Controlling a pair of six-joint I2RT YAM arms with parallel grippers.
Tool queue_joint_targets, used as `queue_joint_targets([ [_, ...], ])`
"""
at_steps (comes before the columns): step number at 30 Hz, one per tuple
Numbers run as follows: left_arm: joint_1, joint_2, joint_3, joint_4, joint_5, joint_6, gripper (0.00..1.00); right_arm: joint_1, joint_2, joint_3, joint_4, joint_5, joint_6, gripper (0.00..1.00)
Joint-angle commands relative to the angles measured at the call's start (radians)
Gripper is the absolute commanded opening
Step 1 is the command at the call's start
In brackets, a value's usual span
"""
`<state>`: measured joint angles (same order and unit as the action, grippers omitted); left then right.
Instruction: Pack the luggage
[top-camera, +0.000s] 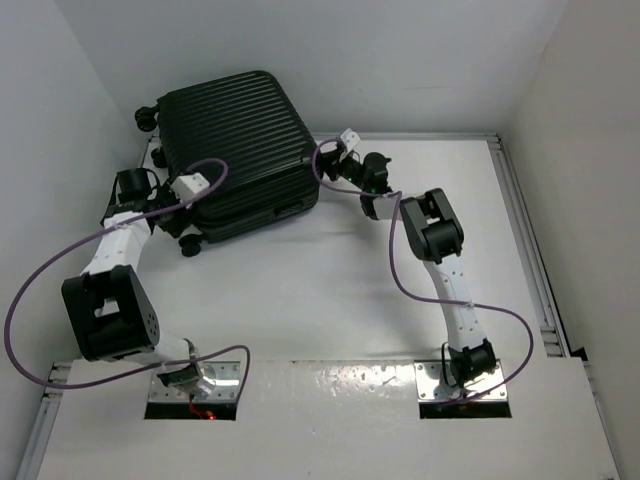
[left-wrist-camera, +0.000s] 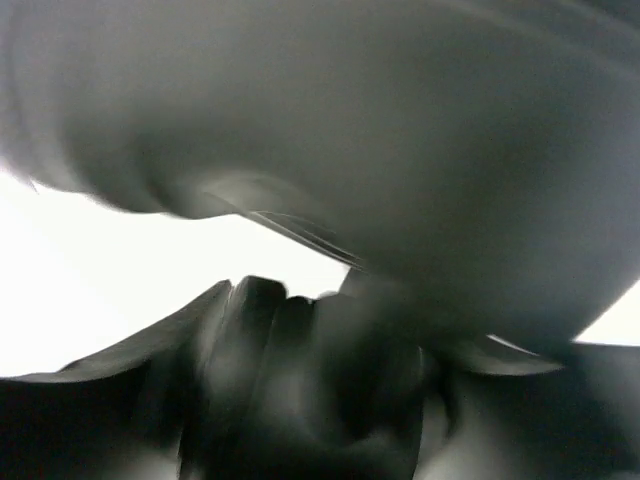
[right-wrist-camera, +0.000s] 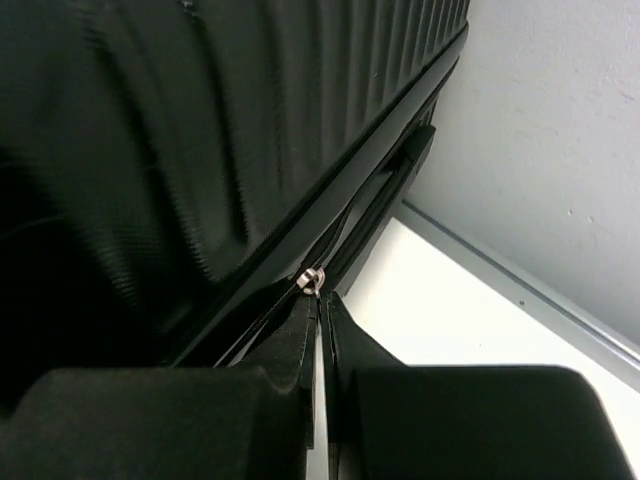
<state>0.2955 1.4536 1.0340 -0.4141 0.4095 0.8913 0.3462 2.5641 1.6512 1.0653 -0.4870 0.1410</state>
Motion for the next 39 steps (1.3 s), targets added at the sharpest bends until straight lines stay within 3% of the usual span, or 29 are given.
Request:
queue_joint_targets([
  [1, -0.004, -0.044, 0.142, 0.141, -0.066, -0.543, 0.69, -0.001, 0.063, 0.109, 0.053, -0.018, 0.054, 0.00],
  [6, -0.062, -0.156, 0.243, 0.141, -0.242, -0.804, 1.00, -0.006, 0.188, 0.355, 0.001, -0.053, 0.091, 0.00],
  [10, -0.088, -0.206, 0.320, 0.031, -0.410, -0.790, 1.00, 0.017, 0.208, 0.374, 0.050, -0.104, 0.140, 0.00],
  [12, -0.069, -0.246, 0.321, 0.006, -0.426, -0.779, 1.00, 0.051, 0.148, 0.261, 0.117, -0.143, 0.160, 0.00],
  [17, 0.017, -0.282, 0.285, -0.026, -0.336, -0.718, 1.00, 0.146, -0.046, -0.047, 0.271, -0.173, 0.167, 0.00],
  [23, 0.099, -0.271, 0.299, -0.158, -0.172, -0.644, 1.00, 0.322, -0.191, -0.195, 0.311, -0.186, 0.161, 0.00],
  [29, 0.156, -0.312, 0.227, -0.184, 0.098, -0.540, 1.00, 0.465, -0.251, -0.253, 0.285, -0.165, 0.143, 0.00],
  [32, 0.143, -0.312, 0.238, -0.210, 0.207, -0.517, 0.94, 0.470, -0.268, -0.284, 0.249, -0.102, 0.154, 0.00],
  [36, 0.076, -0.271, 0.248, -0.210, 0.161, -0.551, 0.90, 0.419, -0.214, -0.240, 0.132, -0.009, 0.140, 0.00],
  [39, 0.045, -0.240, 0.248, -0.210, 0.094, -0.574, 0.88, 0.378, -0.101, -0.104, 0.066, 0.063, 0.114, 0.00],
])
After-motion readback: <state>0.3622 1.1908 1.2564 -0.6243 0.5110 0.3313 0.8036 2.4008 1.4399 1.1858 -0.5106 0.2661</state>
